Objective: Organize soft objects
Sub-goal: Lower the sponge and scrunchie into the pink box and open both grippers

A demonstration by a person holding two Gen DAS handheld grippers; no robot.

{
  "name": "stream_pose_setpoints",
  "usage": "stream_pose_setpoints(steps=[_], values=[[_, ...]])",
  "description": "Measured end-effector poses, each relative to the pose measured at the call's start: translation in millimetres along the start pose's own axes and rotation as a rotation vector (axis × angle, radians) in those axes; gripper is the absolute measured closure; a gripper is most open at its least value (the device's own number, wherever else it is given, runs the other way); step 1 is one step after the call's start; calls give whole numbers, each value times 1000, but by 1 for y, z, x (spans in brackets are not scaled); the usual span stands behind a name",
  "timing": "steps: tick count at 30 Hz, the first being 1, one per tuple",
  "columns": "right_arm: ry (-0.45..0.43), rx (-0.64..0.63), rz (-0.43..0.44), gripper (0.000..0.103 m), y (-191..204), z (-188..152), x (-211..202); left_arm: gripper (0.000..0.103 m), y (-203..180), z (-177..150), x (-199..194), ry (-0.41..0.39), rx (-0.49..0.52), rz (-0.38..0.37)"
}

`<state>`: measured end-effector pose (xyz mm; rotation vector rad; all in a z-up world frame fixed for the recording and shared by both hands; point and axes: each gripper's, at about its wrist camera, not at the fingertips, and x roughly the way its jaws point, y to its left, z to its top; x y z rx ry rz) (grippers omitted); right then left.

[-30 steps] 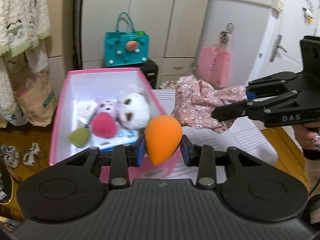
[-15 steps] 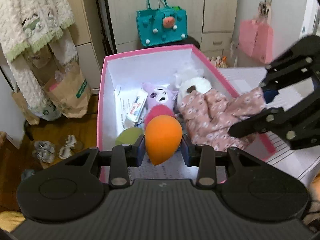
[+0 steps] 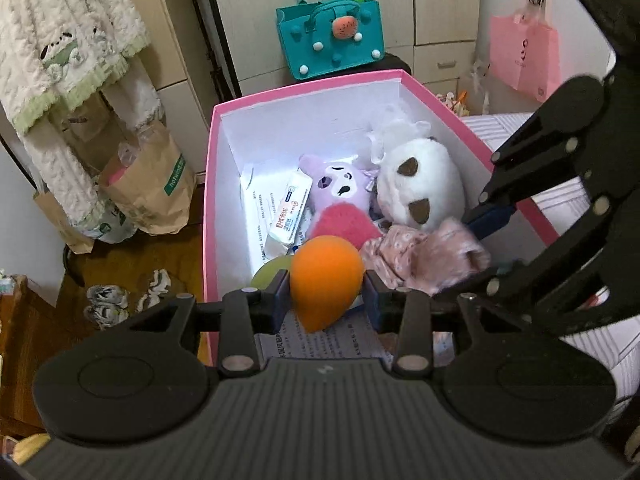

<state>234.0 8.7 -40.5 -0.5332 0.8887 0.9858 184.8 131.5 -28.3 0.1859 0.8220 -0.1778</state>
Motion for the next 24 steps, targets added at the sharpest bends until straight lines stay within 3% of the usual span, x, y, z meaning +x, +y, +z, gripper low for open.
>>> stream_pose_setpoints(steps=[7,16,24], values=[[-19,-1,-61,52,-1,-5,-5,62,9,0,-6,-33,-50,-30],[-179,88,-85,51,0,-25,-58,56,16,-4,-25,-63,-126,-104],[-258,189,-74,47,7,-46,-89,40,-1,-10,-54,-84,-117,-129]])
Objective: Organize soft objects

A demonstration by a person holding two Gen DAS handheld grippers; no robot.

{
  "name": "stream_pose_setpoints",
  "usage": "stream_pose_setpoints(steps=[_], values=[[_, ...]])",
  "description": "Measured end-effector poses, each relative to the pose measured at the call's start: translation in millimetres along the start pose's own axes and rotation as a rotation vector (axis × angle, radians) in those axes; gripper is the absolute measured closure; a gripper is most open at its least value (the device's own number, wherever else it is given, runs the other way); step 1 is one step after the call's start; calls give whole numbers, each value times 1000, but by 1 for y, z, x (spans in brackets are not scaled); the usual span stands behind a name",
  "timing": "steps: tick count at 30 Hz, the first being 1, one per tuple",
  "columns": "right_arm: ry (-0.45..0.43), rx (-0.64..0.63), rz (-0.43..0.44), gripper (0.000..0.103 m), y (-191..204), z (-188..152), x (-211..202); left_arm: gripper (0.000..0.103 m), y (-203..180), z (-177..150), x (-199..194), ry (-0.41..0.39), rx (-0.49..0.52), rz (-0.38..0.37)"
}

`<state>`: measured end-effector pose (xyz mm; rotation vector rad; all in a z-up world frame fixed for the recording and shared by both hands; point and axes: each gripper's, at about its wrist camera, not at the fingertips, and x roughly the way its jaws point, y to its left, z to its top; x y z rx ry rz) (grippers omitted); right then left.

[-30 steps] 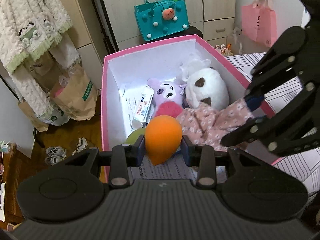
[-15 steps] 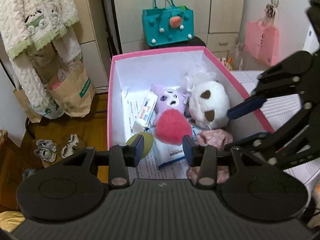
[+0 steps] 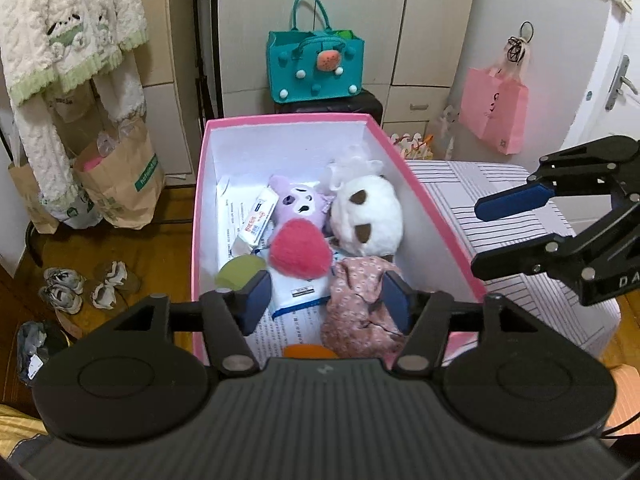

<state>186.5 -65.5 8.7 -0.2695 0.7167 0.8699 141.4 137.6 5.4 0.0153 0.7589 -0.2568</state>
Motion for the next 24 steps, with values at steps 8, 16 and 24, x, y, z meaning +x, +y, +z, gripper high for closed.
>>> stream_pose_setpoints(steps=[8,16,24], values=[[-55,43,-61,36,5,-16,-36,26,-28,-5,-28,-29,30,-7],[-100,60,-128,10,12,-35,-79,0,-57,-9,-50,-88,12,80],[27,143,-321,4,8,-53,-99,0,-77,-9,-50,2,-1,157]])
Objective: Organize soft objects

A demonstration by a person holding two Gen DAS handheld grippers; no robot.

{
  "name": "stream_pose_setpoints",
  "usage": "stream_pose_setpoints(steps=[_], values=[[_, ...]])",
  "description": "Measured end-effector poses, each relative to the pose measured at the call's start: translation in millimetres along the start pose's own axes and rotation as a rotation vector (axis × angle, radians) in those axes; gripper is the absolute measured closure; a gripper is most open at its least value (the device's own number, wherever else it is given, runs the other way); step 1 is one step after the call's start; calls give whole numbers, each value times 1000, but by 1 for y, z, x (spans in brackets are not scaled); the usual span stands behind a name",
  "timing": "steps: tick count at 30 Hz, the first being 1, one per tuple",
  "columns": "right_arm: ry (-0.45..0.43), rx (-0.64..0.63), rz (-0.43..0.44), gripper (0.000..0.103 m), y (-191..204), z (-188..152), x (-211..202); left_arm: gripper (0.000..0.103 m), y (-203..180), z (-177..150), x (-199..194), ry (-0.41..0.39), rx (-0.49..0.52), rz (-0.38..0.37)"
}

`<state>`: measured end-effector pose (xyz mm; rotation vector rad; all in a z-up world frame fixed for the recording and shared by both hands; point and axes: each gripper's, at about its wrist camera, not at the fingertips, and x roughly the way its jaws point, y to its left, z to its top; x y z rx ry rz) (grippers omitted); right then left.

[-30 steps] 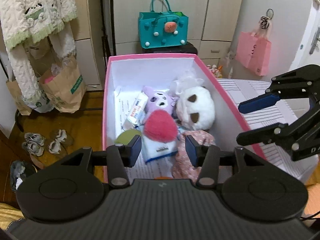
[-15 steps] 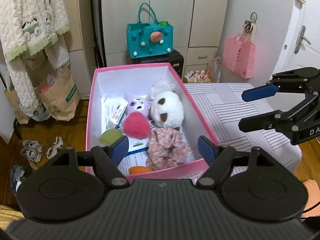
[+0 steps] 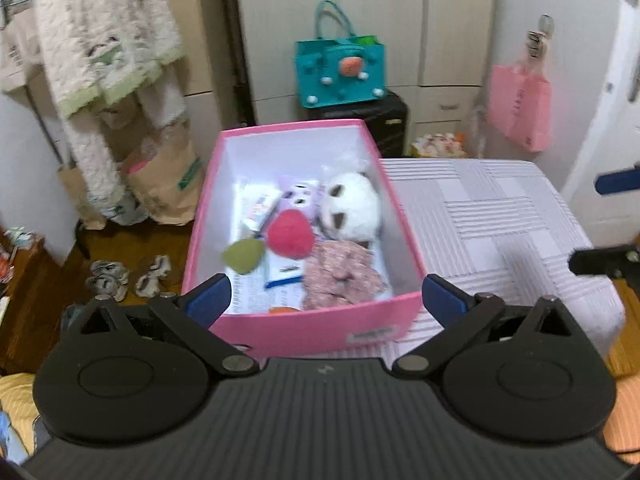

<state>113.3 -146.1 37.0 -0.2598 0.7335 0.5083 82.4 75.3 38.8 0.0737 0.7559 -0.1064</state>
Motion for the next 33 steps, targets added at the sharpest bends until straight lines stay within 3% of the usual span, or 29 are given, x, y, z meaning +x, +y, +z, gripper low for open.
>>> stream_pose_setpoints(steps=[4,8,12,18,33], values=[[-55,27,-41,4,-10,-19,-14,0,-12,-9,-10,-43,-15,-10],[-130,109,17,4,-18,-39,-27,0,-27,-17,-16,-74,-27,4],[-179,130,-69,4,-11,-58,-31,0,-39,-25,-19,-116,-50,27],[-184,177,-115,3,-7,-72,-40,0,-51,-31,-22,-141,-70,-6],[-186,249,-233,3,1,-100,-42,0,-69,-49,-17,-177,-49,44]])
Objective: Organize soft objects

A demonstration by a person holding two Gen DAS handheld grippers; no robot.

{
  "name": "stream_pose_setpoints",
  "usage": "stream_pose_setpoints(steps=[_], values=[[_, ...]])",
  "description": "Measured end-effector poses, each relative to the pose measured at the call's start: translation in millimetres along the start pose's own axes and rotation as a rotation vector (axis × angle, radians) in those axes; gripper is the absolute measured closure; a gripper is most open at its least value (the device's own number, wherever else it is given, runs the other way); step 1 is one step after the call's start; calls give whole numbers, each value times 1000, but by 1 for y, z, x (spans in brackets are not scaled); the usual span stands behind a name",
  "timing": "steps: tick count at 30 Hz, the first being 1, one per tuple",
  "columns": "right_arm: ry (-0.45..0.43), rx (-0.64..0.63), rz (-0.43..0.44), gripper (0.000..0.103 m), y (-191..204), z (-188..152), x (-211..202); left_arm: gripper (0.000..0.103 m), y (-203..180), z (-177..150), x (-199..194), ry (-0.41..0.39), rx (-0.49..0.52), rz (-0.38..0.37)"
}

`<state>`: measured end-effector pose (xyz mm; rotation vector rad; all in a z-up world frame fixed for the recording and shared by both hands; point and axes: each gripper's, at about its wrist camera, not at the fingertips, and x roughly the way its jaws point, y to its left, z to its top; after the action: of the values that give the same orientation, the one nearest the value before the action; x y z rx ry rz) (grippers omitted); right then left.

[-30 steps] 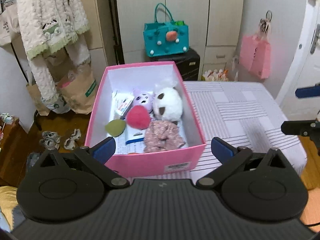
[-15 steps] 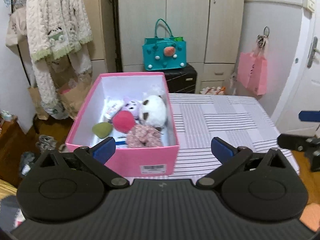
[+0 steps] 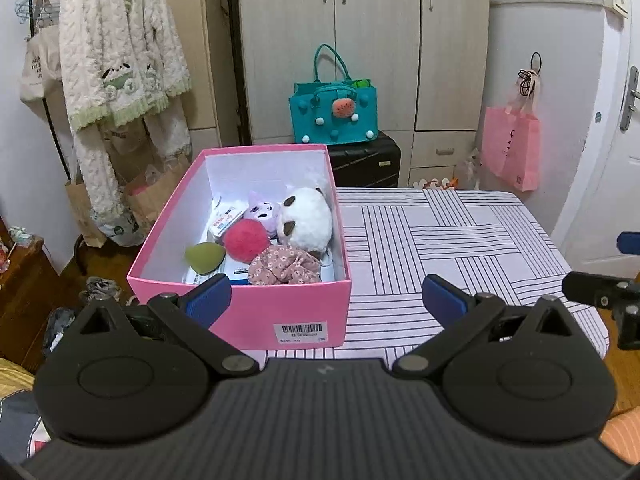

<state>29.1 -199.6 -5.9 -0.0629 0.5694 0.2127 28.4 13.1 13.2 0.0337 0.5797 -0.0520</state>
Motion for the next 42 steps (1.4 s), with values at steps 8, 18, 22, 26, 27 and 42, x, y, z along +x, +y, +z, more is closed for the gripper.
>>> stream_pose_setpoints(steps=[8,18,22,26,27,42], values=[[-36,4,-100,3,4,-8,-9,0,-6,-14,-6,-63,32,-2],[-35,31,-139,3,8,-13,-10,0,-4,-20,-3,-83,21,12],[-39,45,-127,3,9,-13,-10,0,-5,-23,-3,-118,40,51],[-36,51,-129,3,11,-11,-6,0,-2,-24,0,-104,25,45],[-34,54,-128,3,11,-12,-6,0,-2,-25,0,-102,24,47],[-29,55,-160,3,17,-17,-4,0,5,-30,10,-74,28,67]])
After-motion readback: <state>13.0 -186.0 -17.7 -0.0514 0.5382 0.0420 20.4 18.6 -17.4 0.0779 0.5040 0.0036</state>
